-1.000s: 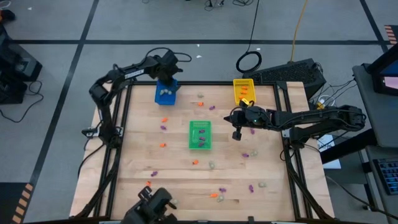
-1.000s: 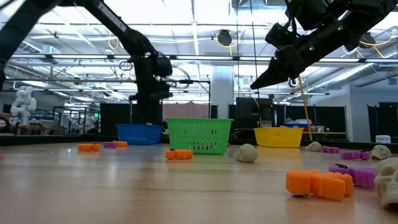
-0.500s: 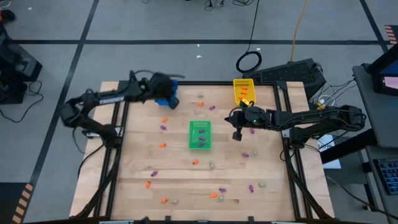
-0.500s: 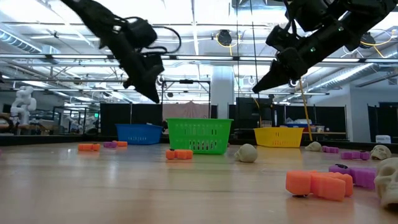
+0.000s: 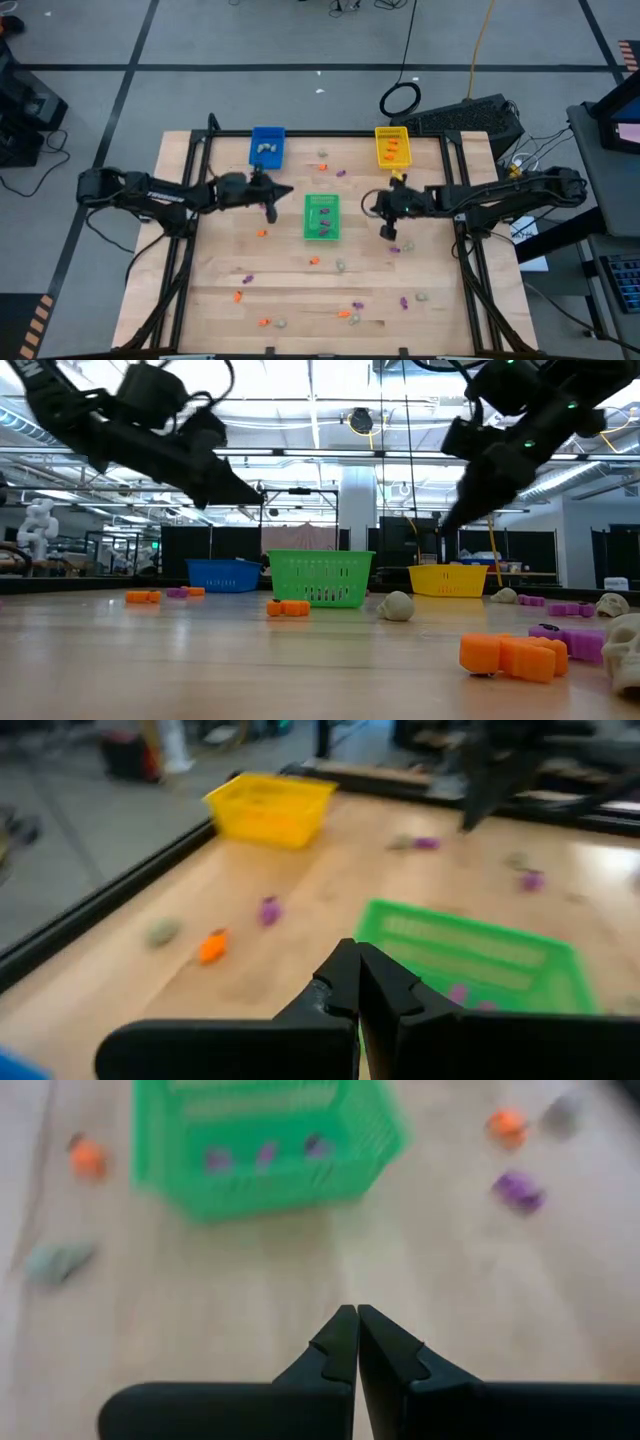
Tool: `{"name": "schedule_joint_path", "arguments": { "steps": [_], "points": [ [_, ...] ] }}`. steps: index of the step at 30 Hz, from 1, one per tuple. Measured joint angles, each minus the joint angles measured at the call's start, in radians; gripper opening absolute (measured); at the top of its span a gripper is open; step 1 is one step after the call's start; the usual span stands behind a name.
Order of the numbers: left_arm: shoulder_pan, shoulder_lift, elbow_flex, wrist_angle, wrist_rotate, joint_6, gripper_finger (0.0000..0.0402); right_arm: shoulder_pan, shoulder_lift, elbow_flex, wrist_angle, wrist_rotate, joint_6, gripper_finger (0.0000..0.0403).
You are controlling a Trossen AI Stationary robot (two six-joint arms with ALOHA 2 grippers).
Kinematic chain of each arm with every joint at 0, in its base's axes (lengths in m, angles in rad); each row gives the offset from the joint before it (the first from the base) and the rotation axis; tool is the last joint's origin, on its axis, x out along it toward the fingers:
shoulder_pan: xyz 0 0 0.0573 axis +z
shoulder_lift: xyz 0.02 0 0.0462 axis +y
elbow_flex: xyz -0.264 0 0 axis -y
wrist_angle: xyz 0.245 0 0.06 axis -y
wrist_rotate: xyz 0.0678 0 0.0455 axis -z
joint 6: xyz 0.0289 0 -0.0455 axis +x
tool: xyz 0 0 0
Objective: Sort Halloween decoration
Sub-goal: Put the purple skeleton toy into the green bin
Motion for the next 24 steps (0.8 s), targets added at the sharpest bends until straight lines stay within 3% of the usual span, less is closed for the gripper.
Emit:
{"name": "schedule_joint_path", "arguments": {
  "steps": [7, 12, 18, 24],
  "points": [
    [-0.130, 0.000, -0.084, 0.148, -0.008, 0.036, 0.0000, 0.185, -0.001, 0.043, -0.284, 0.000, 0.280, 0.0024],
    [-0.199, 0.000, -0.113, 0.177, -0.111, 0.055, 0.0000, 0.274, 0.005, 0.043, -0.361, 0.002, 0.440, 0.0077],
    [-0.245, 0.000, -0.131, 0.176, -0.181, 0.054, 0.0000, 0.301, 0.077, 0.043, -0.374, -0.015, 0.465, 0.0125],
    [-0.275, 0.000, -0.131, 0.176, -0.182, 0.055, 0.0000, 0.306, 0.182, 0.044, -0.374, -0.058, 0.470, 0.0134]
  ]
}}
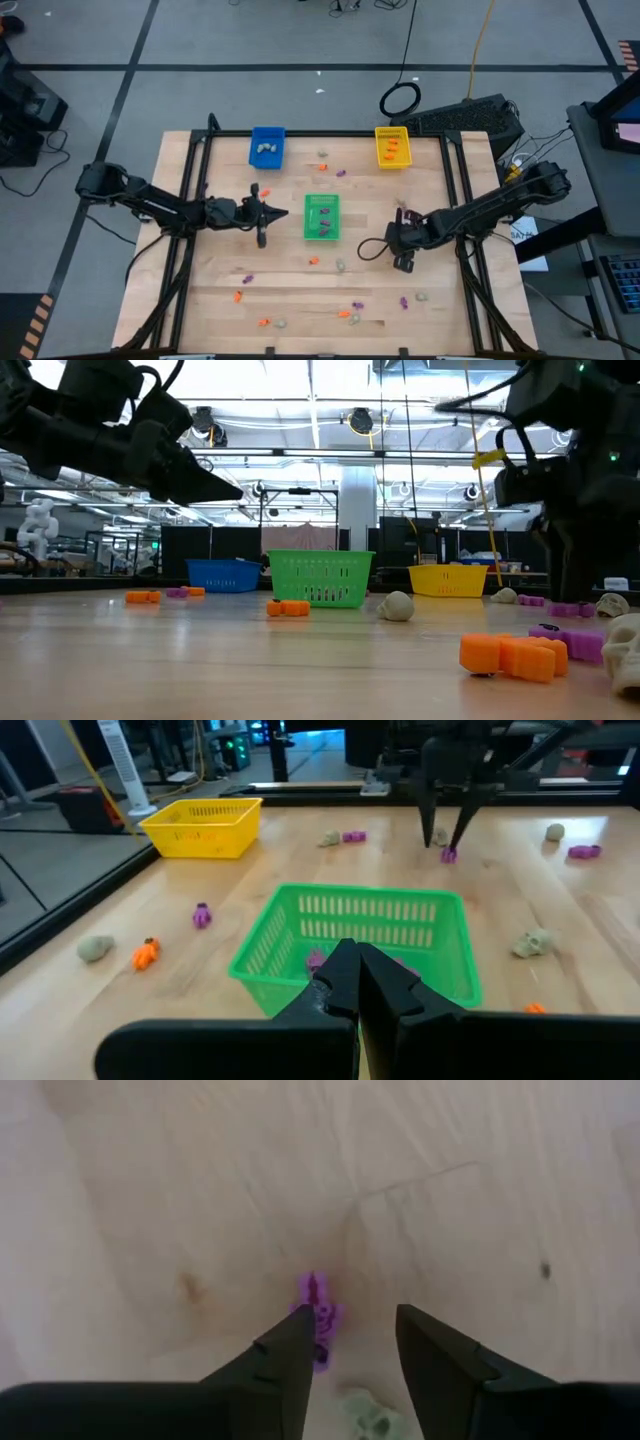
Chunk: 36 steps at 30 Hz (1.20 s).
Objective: Sort Halloween decoration
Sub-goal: Put the purple skeleton toy into the green bin
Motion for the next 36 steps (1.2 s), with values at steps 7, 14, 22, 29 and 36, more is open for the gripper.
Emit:
{"name": "schedule_joint_path", "arguments": {
  "steps": [7, 14, 22, 29, 36],
  "points": [
    [-0.003, 0.000, 0.000, -0.008, -0.001, 0.000, 0.0000, 0.000, 0.079, 0.005, 0.042, -0.072, -0.005, 0.0107],
    [-0.005, 0.000, 0.000, -0.015, -0.002, -0.001, 0.0000, -0.001, 0.087, 0.016, 0.061, -0.122, -0.010, 0.0037],
    [-0.005, 0.000, 0.000, -0.014, -0.005, -0.002, 0.0000, 0.000, 0.065, 0.145, 0.071, -0.127, -0.073, 0.0013],
    [-0.005, 0.000, 0.000, -0.010, -0.005, -0.002, 0.0000, -0.042, 0.128, 0.304, 0.167, 0.014, -0.188, 0.0011],
    [-0.005, 0.000, 0.000, -0.009, -0.005, -0.002, 0.0000, -0.164, 0.311, 0.508, 0.203, 0.057, -0.366, 0.0010]
  ]
}}
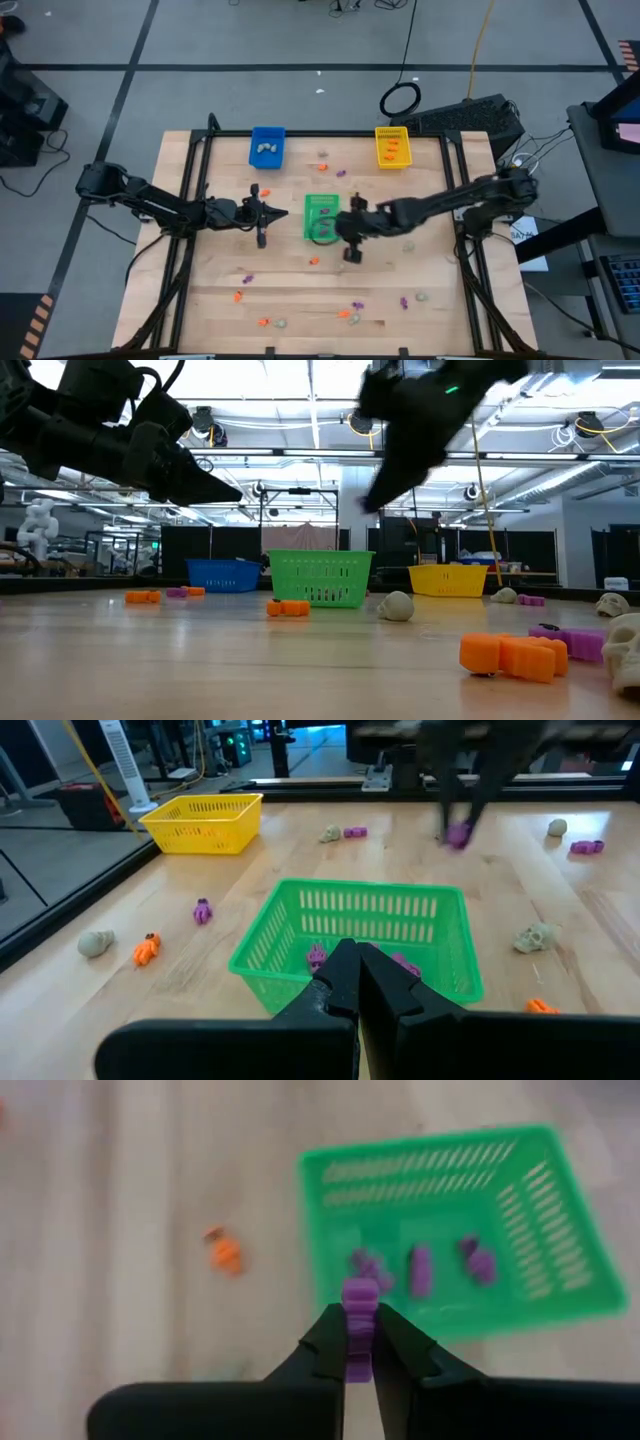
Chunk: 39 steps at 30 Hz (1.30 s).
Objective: Sort Halloween decoration
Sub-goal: Put the purple skeleton toy into the green bin, then put the orange skeleton toy into the yellow bin
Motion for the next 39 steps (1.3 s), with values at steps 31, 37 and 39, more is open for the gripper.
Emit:
{"name": "schedule_joint_path", "arguments": {
  "steps": [31, 37, 39],
  "points": [
    [0.000, 0.000, 0.000, -0.011, 0.008, -0.018, 0.0000, -0.120, 0.173, 0.243, -0.063, -0.071, -0.100, 0.0159],
    [0.000, 0.000, 0.000, -0.012, 0.008, -0.016, 0.0000, 0.026, 0.121, 0.243, -0.179, -0.073, -0.041, 0.0127],
    [0.000, 0.000, 0.000, -0.015, 0.008, -0.016, 0.0000, 0.084, 0.129, 0.242, -0.211, -0.078, -0.007, 0.0110]
  ]
}}
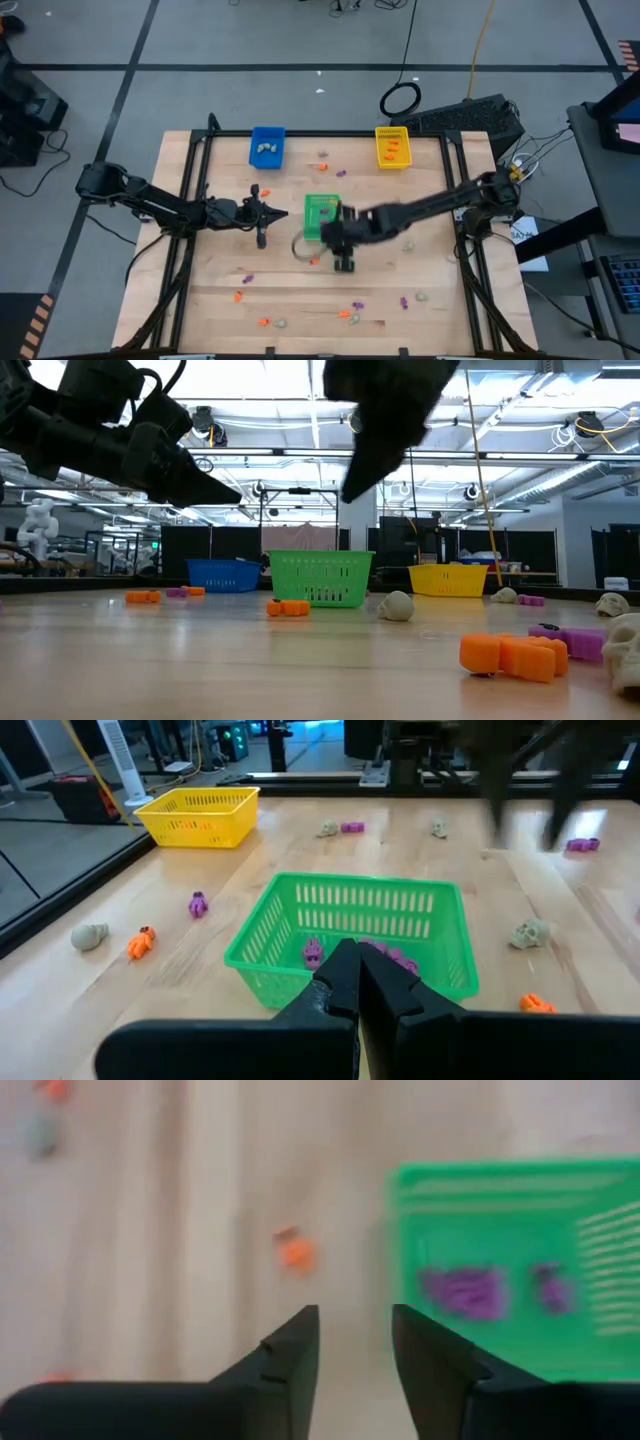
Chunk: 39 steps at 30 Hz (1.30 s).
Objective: Sort Halloween decoration
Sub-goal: Put the orange skeleton toy into the yellow bin
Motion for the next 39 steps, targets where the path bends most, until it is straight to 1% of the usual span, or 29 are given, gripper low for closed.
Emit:
{"name": "schedule_joint_path", "arguments": {
  "steps": [3, 5, 6, 9, 12, 16, 20, 23, 28, 36, 39],
  "points": [
    [0.000, 0.000, 0.000, -0.005, 0.000, -0.001, 0.0000, 0.082, 0.017, 0.000, -0.039, -0.006, 0.065, 0.0083],
    [0.000, 0.000, 0.000, -0.006, 0.000, -0.001, 0.0000, 0.125, 0.027, 0.000, -0.045, -0.034, 0.110, 0.0068],
    [0.000, 0.000, 0.000, -0.006, 0.000, -0.002, 0.0000, 0.146, 0.030, 0.000, -0.042, -0.050, 0.129, 0.0062],
    [0.000, 0.000, 0.000, -0.004, 0.000, -0.002, 0.0000, 0.204, 0.042, 0.000, -0.022, -0.054, 0.184, 0.0055],
    [0.000, 0.000, 0.000, -0.002, 0.000, -0.002, 0.0000, 0.254, 0.053, -0.001, -0.009, -0.056, 0.228, 0.0067],
    [0.000, 0.000, 0.000, 0.003, 0.000, -0.008, 0.0000, 0.298, 0.089, 0.001, 0.059, -0.052, 0.259, 0.0103],
    [0.000, 0.000, 0.000, 0.010, 0.002, -0.008, 0.0000, 0.321, 0.144, 0.000, 0.104, -0.057, 0.275, 0.0140],
    [0.000, 0.000, 0.001, 0.006, 0.004, -0.009, 0.0000, 0.325, 0.167, -0.001, 0.113, -0.058, 0.274, 0.0156],
    [-0.001, 0.000, 0.001, 0.008, 0.003, -0.022, 0.0000, 0.332, 0.196, 0.000, 0.132, -0.080, 0.253, 0.0161],
    [-0.002, 0.000, 0.001, 0.005, 0.003, -0.036, 0.0000, 0.339, 0.251, 0.000, 0.206, -0.082, 0.196, 0.0146],
    [-0.002, 0.000, 0.001, 0.005, 0.003, -0.036, 0.0000, 0.340, 0.270, 0.000, 0.212, -0.104, 0.176, 0.0137]
  ]
}}
